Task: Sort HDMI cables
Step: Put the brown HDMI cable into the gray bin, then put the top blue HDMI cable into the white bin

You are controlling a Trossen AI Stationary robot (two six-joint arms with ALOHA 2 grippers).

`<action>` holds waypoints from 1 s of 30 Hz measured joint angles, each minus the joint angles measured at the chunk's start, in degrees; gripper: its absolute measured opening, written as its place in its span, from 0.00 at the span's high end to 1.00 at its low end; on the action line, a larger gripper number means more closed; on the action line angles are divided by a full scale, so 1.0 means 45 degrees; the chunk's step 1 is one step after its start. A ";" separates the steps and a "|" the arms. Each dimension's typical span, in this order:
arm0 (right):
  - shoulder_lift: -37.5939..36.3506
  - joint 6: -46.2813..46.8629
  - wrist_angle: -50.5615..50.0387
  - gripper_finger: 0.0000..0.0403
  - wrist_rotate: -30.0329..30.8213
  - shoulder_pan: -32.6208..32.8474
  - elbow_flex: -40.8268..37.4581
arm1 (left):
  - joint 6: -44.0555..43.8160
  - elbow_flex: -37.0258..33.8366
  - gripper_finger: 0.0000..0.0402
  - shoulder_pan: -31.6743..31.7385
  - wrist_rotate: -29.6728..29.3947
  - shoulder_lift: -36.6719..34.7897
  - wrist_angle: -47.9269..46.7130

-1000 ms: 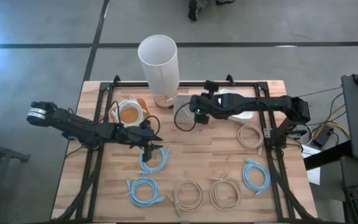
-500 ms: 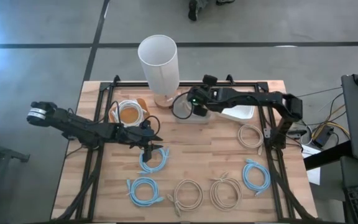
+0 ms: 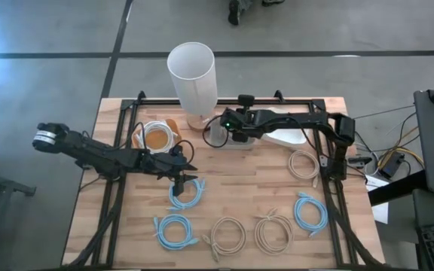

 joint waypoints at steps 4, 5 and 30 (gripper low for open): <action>0.0023 -0.0053 0.0449 0.95 0.0019 0.0003 0.0004 | 0.0000 0.0000 0.63 0.0000 0.0000 0.0000 -0.0010; 0.0023 -0.0044 0.0489 0.93 0.0019 -0.0004 0.0005 | -0.0002 0.0000 0.63 0.0002 0.0000 0.0000 -0.0008; -0.0679 0.1258 0.0234 0.65 -0.0589 0.0895 0.0355 | -0.0010 0.0000 0.63 0.0004 0.0270 0.0000 -0.0526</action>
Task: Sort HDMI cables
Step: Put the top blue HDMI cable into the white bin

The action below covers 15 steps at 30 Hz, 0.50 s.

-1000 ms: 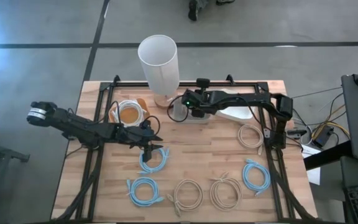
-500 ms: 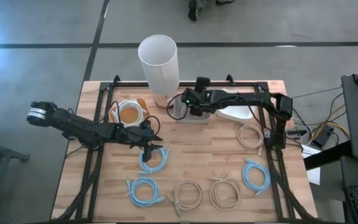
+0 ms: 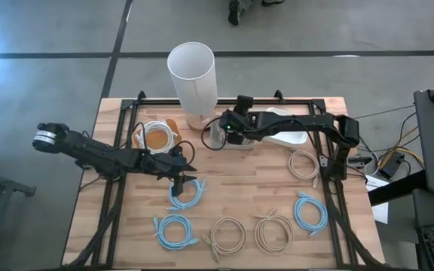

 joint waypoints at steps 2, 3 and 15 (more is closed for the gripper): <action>-0.0147 0.0341 -0.0108 0.65 -0.0775 0.0285 0.0000 | -0.0005 0.0000 0.63 0.0000 0.0231 0.0000 -0.0449; -0.0241 0.0496 -0.0142 0.65 -0.1144 0.0418 0.0005 | -0.0003 0.0000 0.63 0.0000 0.0291 0.0000 -0.0649; -0.0446 0.2323 -0.1641 0.64 -0.2894 0.1843 0.0001 | 0.0630 -0.0005 0.63 0.0050 -0.0039 0.0026 -0.2455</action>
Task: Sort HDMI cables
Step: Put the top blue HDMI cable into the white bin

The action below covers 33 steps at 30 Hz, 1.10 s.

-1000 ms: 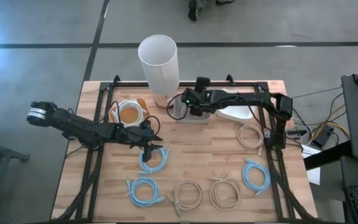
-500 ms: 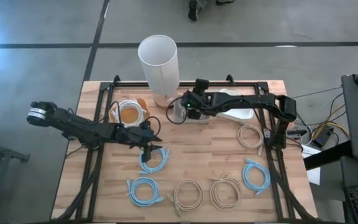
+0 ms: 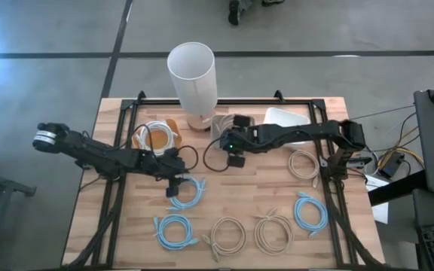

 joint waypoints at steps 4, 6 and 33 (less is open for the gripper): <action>-0.0014 0.0890 -0.0070 0.65 0.0000 0.0294 0.0004 | 0.0035 0.0000 0.63 0.0027 -0.0182 0.0332 -0.0213; -0.0014 0.1174 -0.0061 0.66 -0.0072 0.0437 0.0004 | -0.0045 0.0000 0.63 0.0028 -0.0143 0.0660 -0.0232; -0.0032 0.2162 0.0112 0.71 -0.1628 0.1066 -0.0059 | -0.0309 0.0283 0.93 0.0077 0.0132 0.3556 -0.0011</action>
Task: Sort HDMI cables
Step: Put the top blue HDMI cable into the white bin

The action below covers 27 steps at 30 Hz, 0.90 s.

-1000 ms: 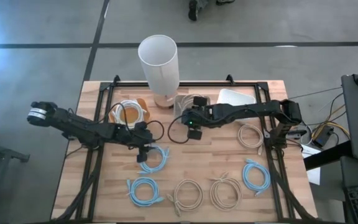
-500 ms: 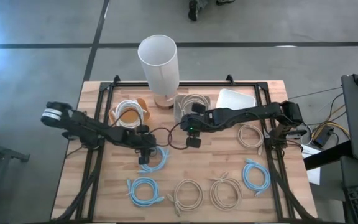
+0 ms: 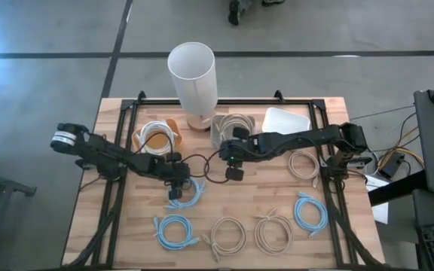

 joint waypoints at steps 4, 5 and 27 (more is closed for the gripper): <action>-0.0259 0.0017 -0.0127 0.72 -0.0001 0.0181 -0.0026 | -0.0217 0.0184 0.95 0.0000 -0.0305 -0.0197 -0.0007; -0.0367 0.0020 -0.0091 0.72 -0.0002 0.0238 -0.0047 | -0.0215 0.0263 0.94 0.0000 -0.0582 -0.0236 -0.0034; -0.3658 0.2704 1.0585 0.70 -0.1672 0.0391 -0.7600 | 0.0186 0.2059 0.93 0.0000 -0.6484 -0.0430 0.1795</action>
